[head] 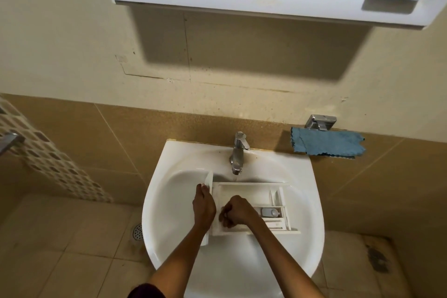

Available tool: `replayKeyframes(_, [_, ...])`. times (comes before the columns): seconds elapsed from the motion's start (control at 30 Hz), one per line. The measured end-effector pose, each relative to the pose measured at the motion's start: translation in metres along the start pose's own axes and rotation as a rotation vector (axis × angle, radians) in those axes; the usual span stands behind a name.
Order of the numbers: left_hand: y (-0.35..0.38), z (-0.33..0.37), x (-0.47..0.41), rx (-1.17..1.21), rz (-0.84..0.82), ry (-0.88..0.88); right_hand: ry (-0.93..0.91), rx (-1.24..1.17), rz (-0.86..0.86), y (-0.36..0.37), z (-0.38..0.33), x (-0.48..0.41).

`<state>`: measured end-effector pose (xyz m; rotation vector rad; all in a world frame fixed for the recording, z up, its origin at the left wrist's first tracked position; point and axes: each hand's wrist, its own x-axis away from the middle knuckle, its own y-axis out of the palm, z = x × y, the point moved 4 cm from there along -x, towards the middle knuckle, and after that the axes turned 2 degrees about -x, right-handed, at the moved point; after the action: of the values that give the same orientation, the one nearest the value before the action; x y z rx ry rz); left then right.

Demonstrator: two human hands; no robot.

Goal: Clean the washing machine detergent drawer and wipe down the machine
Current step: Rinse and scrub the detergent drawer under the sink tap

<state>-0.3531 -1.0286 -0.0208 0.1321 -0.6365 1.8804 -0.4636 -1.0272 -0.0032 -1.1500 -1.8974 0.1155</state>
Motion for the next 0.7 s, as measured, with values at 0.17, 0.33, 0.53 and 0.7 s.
replayKeyframes(0.17, [0.0, -0.001, -0.001, 0.01, -0.011, 0.006, -0.131, 0.148, 0.101, 0.021, 0.019, 0.019])
replayKeyframes(0.33, [0.006, 0.0, 0.004, -0.007, -0.018, 0.036, -0.006, 0.241, 0.178, 0.007, 0.036, 0.017])
replayKeyframes(0.53, [0.006, 0.004, 0.007, 0.009, -0.028, 0.051, -0.124, 0.382, 0.146, 0.021, 0.022, 0.02])
replayKeyframes(0.7, [0.005, 0.004, 0.007, 0.018, -0.034, 0.06, 0.118, 0.541, 0.297, -0.03, 0.034, 0.024])
